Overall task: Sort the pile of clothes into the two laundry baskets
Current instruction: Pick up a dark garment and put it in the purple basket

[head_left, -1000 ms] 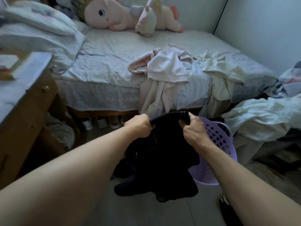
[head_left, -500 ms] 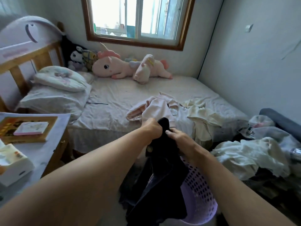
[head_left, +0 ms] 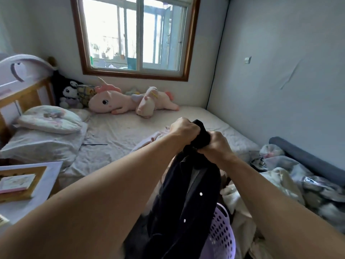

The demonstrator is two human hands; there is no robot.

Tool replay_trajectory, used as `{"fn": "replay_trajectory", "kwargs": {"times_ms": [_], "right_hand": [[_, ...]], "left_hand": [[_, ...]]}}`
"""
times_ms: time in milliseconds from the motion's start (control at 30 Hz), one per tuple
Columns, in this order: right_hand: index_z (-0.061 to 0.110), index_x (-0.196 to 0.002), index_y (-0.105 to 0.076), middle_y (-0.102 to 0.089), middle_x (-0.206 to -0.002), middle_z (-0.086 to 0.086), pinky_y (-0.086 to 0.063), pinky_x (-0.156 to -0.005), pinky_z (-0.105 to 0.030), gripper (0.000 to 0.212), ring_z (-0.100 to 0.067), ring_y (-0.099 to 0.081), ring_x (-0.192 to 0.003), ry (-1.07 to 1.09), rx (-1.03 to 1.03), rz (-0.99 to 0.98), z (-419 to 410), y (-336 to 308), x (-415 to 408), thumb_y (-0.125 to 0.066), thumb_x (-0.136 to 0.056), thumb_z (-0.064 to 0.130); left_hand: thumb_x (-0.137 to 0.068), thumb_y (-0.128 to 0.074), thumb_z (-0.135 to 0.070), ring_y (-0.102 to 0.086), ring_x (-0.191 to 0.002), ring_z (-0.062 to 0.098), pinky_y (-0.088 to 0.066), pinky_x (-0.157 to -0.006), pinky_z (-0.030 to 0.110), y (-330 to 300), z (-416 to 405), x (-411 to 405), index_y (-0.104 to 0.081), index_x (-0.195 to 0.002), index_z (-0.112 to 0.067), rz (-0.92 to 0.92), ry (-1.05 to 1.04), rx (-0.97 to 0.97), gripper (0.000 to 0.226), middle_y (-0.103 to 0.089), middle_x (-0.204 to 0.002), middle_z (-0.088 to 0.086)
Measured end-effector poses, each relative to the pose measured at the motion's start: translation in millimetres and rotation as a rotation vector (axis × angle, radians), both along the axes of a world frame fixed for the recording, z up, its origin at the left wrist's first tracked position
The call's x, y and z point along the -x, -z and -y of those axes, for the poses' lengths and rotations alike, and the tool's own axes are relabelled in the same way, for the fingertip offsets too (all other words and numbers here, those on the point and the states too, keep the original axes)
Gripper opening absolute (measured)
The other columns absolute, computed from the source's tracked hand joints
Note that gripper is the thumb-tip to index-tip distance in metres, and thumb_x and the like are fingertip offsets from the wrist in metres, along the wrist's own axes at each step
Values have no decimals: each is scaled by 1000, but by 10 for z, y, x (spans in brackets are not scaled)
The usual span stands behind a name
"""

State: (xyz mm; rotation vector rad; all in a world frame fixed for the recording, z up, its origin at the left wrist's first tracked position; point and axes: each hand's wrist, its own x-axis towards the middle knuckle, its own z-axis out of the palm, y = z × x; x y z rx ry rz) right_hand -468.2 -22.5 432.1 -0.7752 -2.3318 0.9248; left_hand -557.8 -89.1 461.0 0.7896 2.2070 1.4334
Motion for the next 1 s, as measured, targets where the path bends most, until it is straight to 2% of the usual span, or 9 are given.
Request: {"fn": "replay_trajectory", "kwargs": {"times_ms": [100,200,333,467,600,767,867,933,1000], "right_hand": [[6,-72,-63,-62,-69,-8,-50,-67,-40,14,-29,-61,-73,31,-62,-68,-114,-152,-61,-73,-67,14],[3,-83,-67,-66,-75,-11,-47,-66,-35,15,-27,-61,-75,92,-121,-123,-254,-306,-100,-73,-72,11],[6,-85,-66,-61,-76,-5,-42,-66,-29,11,-21,-55,-75,180,-145,-187,-464,-511,-211,-71,-75,6],[9,-86,-64,-64,-81,-7,-51,-75,-36,13,-25,-60,-83,266,-161,-231,-706,-718,-310,-72,-76,5],[6,-85,-63,-63,-79,-9,-46,-70,-33,11,-27,-58,-80,361,-228,-256,-1053,-800,-422,-67,-76,0],[8,-88,-65,-62,-80,-6,-43,-67,-28,15,-21,-57,-79,389,-161,-276,-1384,-728,-533,-67,-76,-2],[7,-89,-64,-65,-84,-10,-45,-69,-31,14,-26,-60,-83,414,-157,-276,-1544,-672,-580,-68,-77,2],[4,-97,-62,-68,-95,-15,-46,-76,-31,17,-31,-62,-93,470,-199,-214,-1685,-606,-613,-66,-81,6],[3,-102,-60,-68,-103,-16,-45,-81,-32,19,-34,-61,-100,509,-220,-161,-1818,-515,-641,-64,-85,10]], "left_hand": [[-58,-52,-25,-66,-93,35,-55,-87,49,-3,-45,-54,-62,-70,-21,66,-35,-215,16,-69,-88,16],[-61,-47,-25,-68,-94,33,-53,-88,53,71,-146,-61,-64,-70,-30,94,-127,-355,21,-73,-88,11],[-74,-59,-11,-67,-94,31,-56,-86,41,131,-174,-217,-68,-86,-19,-51,-60,-95,17,-71,-94,10],[-81,-66,-22,-62,-99,19,-48,-77,24,324,-343,-365,-70,-106,-15,-220,18,188,26,-63,-102,2],[-86,-57,-17,-65,-104,29,-53,-92,39,307,-733,-479,-71,-103,-12,-222,51,172,22,-69,-101,7],[-74,-60,-22,-66,-90,31,-55,-80,39,208,-1195,-712,-62,-70,-21,-251,6,110,5,-71,-91,11],[-84,-51,-13,-63,-99,31,-46,-74,33,245,-1435,-739,-67,-93,-18,-271,2,172,18,-68,-102,11],[-88,-46,-9,-60,-105,32,-45,-80,34,273,-1546,-688,-61,-108,-15,-293,-22,193,26,-64,-110,13],[-88,-43,-7,-58,-107,33,-48,-89,40,296,-1611,-592,-56,-108,-12,-296,-61,186,25,-63,-111,16]]}}
